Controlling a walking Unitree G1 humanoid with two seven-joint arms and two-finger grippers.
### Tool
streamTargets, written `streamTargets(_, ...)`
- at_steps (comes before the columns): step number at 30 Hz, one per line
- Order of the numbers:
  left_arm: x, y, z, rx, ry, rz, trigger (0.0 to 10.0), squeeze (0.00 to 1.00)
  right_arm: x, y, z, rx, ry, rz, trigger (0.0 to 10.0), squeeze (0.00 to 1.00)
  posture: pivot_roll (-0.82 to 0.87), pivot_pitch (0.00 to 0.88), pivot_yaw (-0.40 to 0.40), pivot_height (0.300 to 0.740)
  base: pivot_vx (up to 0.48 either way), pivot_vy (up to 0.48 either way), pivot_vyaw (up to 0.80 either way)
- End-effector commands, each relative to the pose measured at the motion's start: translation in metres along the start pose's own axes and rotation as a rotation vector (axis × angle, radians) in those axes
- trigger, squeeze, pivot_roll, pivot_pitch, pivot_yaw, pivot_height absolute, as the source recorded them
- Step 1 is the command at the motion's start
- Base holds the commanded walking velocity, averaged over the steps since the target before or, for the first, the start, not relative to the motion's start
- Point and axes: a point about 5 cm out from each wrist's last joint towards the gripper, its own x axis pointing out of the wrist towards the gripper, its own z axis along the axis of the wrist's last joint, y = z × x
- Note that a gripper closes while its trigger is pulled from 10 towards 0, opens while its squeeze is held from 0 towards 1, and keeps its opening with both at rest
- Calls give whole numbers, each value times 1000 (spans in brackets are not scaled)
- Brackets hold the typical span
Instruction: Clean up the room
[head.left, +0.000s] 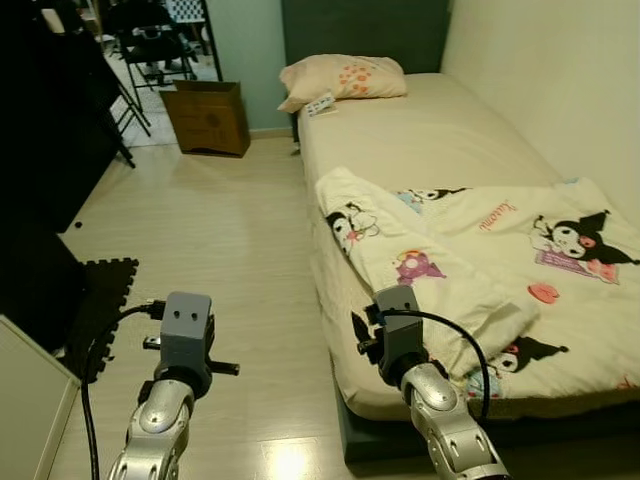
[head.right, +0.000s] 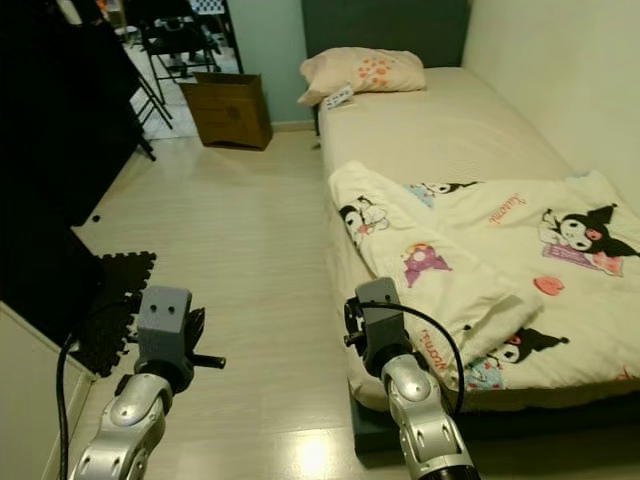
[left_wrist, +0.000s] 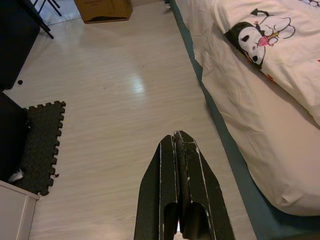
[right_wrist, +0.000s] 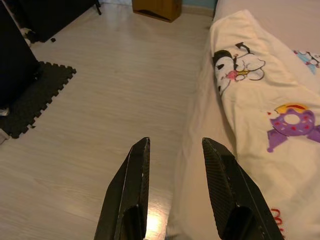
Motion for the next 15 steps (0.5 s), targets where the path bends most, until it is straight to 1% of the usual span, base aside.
streamTargets(1,-1,-1,-7,10,28,-7,10000,0,0,0,-1,11,-1,-3,10000,0,-51,76,24,740,0,0,800)
streamTargets(5,-1,-1,-6,25,31,-13,10000,0,-1,-2,-2,14,-2,-13,10000,0,-51,76,24,740,0,0,800)
streamTargets(15,0,-1,-5,24,25,-20,10000,0,-2,-4,-2,20,-5,-26,10000,0,-56,82,38,740,0,0,800)
